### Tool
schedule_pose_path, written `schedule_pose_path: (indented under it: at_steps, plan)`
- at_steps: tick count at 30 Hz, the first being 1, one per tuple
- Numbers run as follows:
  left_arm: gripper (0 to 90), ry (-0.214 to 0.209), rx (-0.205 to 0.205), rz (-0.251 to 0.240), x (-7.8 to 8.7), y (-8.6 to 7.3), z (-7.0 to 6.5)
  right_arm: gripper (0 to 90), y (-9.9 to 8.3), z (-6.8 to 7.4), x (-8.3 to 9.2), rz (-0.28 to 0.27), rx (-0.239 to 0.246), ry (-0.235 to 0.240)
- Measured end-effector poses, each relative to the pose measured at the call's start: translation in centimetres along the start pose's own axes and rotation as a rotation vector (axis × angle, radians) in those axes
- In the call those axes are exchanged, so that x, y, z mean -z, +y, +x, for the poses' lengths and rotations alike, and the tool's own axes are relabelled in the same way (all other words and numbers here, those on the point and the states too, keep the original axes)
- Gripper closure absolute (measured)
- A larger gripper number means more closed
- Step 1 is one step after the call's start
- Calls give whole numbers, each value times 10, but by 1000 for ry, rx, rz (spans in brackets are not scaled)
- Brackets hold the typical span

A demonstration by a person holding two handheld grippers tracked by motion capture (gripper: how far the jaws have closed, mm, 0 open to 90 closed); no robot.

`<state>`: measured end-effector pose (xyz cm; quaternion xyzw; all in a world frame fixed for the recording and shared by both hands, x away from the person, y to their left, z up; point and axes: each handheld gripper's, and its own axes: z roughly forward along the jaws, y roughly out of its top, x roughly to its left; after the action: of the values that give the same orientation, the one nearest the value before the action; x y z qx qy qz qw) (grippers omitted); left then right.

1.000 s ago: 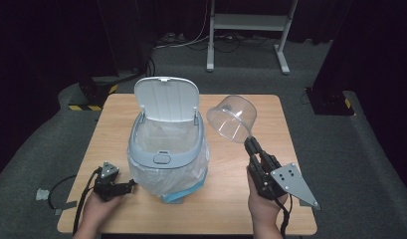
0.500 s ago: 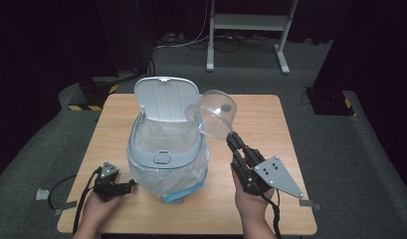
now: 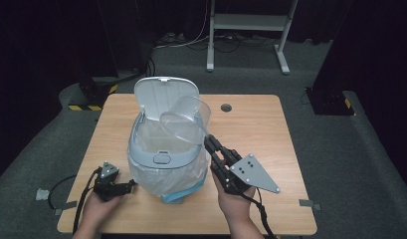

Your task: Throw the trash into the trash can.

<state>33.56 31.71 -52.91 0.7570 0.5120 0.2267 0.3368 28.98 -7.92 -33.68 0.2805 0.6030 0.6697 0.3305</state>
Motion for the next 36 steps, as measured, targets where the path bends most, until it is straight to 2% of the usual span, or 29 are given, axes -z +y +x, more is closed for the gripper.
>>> schedule_pose_path:
  at_steps: [9, 23, 26, 28, 30, 36]
  plan:
    - [174, -1, 0, 0, 0, 0, 0, 846, -5, 7, -14, 21, -14, 38]
    - [174, -2, -1, 0, 0, 0, 0, 843, -15, 13, -23, 73, -9, 61]
    - [174, -2, -1, 0, 0, 0, 0, 815, -17, 12, -26, 92, -23, 77]
    - [174, -2, -1, 0, 0, 0, 0, 722, -18, 11, -25, 78, -33, 81]
    - [173, -2, -1, 0, 0, 0, 0, 717, -17, 9, -24, 73, -54, 81]
    - [173, -2, -2, 0, 0, 0, 0, 723, -14, 5, -21, 70, -49, 68]
